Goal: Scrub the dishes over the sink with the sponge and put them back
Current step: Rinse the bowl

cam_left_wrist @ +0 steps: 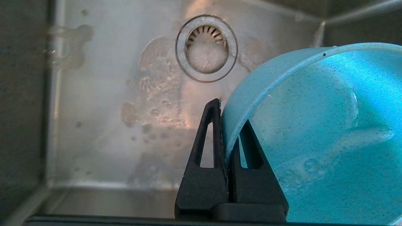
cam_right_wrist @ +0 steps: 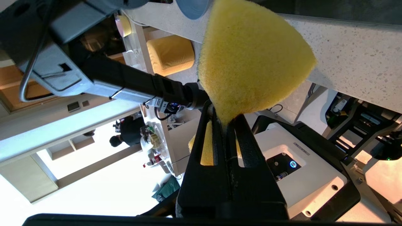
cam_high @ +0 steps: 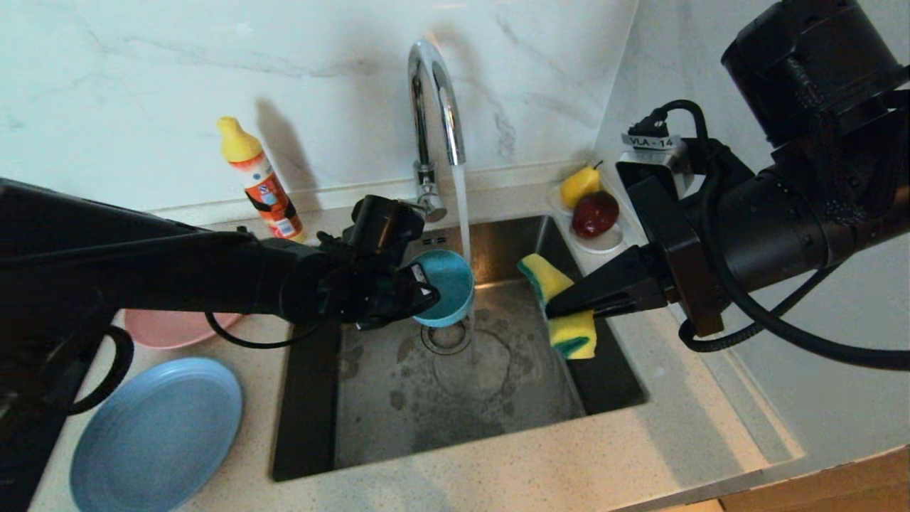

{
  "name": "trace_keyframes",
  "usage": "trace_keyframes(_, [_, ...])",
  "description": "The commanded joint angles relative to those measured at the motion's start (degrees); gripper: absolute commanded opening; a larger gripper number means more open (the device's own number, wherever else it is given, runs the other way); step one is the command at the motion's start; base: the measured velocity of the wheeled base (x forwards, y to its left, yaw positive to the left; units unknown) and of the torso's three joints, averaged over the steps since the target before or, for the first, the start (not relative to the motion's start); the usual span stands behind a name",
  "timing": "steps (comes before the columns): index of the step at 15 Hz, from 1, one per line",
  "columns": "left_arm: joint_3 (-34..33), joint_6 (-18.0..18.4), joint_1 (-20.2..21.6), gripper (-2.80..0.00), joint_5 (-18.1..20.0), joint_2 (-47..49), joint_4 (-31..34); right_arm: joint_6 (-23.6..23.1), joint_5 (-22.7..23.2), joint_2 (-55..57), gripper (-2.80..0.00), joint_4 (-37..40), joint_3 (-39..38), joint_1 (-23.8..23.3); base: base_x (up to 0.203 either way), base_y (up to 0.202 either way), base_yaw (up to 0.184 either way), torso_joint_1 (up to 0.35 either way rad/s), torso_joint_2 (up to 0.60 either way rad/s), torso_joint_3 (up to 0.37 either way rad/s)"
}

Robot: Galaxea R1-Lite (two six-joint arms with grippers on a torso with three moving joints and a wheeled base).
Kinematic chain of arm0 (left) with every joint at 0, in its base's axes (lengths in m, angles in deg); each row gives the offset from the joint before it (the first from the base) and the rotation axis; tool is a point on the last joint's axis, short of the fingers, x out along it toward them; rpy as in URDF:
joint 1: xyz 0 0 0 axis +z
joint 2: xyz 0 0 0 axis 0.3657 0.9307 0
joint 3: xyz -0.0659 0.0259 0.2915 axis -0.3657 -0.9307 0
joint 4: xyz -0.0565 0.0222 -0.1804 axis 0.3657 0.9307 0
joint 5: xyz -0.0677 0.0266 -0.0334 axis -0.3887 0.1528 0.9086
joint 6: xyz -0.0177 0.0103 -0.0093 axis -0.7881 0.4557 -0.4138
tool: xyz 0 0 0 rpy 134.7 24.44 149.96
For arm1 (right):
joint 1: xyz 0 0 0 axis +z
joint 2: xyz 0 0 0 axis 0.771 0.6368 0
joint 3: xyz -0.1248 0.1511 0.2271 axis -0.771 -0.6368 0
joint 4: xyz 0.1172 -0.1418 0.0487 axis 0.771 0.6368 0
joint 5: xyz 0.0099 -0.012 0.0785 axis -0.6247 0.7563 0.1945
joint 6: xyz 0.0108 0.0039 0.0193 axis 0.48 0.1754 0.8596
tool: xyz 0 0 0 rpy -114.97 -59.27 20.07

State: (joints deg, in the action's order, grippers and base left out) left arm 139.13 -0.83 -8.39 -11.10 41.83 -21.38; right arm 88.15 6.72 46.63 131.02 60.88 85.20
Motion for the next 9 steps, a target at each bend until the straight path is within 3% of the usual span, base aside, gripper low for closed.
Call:
trace_keyframes(1, [1.92, -0.18, 0.05, -2.8, -0.16, 1.99, 0.05, 0.23, 0.21, -0.25, -2.8, 0.34, -0.02, -0.02, 0.0, 0.0, 0.0, 0.0, 0.0, 0.0])
trace_keyframes(9, [7.1, -0.16, 0.05, -2.8, -0.16, 6.19, 0.05, 0.23, 0.09, -0.29, -2.8, 0.25, -0.9, -0.04, 0.0, 0.0, 0.0, 0.0, 0.0, 0.0])
